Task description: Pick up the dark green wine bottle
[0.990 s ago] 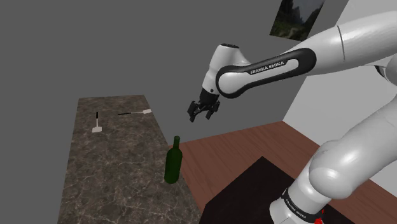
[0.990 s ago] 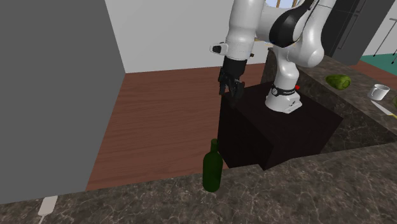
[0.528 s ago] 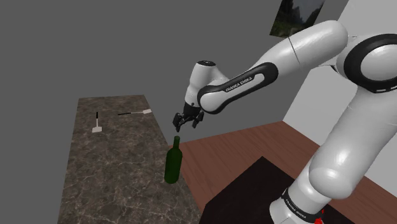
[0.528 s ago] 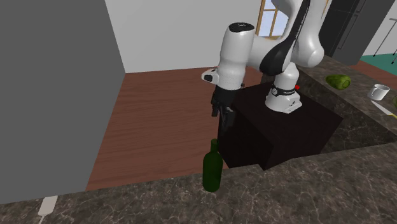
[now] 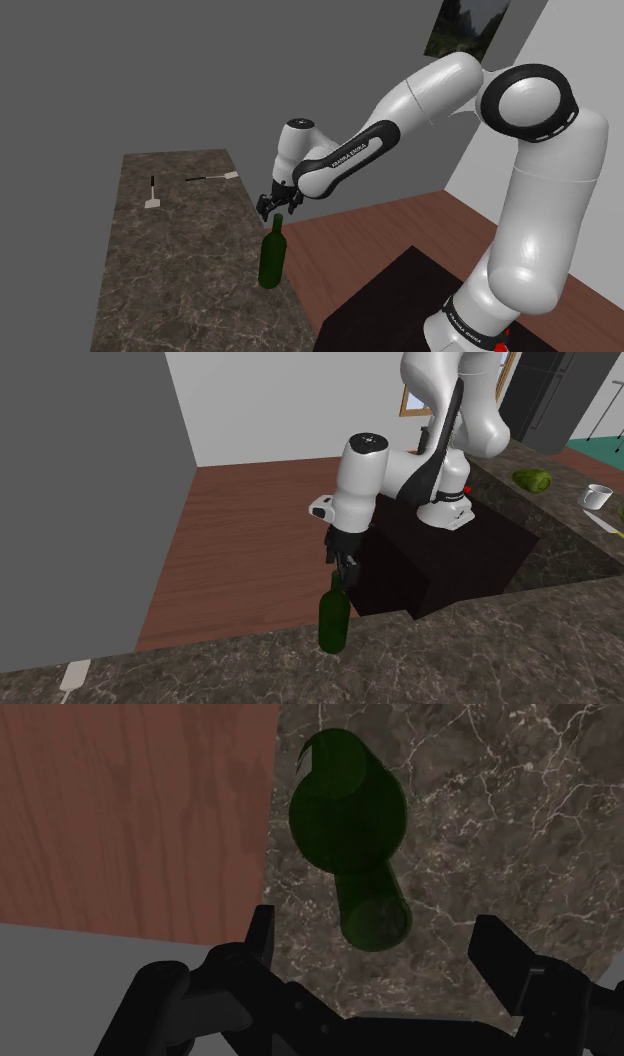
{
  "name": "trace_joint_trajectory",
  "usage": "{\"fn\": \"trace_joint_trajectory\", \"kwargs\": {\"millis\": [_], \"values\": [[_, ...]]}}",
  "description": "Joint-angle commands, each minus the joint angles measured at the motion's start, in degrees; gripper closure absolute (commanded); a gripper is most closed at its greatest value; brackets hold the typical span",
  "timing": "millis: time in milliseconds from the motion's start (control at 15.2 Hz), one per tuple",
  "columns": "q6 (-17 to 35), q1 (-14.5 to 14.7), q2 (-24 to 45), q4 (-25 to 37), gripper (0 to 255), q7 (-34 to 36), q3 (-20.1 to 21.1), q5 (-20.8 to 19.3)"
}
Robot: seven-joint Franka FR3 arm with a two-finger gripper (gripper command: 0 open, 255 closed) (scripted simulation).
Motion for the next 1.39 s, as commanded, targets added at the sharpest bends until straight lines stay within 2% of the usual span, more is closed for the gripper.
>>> {"fn": "trace_joint_trajectory", "kwargs": {"millis": [0,330,396,990,1320], "values": [[1.26,0.28,1.29,-0.02,0,0.66,-0.43,-0.87],[3.45,0.84,3.50,-0.10,0,1.78,-1.22,-2.29],[3.48,0.83,3.49,-0.13,255,1.78,-1.23,-2.30],[3.45,0.84,3.50,-0.09,255,1.78,-1.23,-2.29],[0.38,0.06,0.43,0.05,255,0.23,-0.12,-0.32]]}}
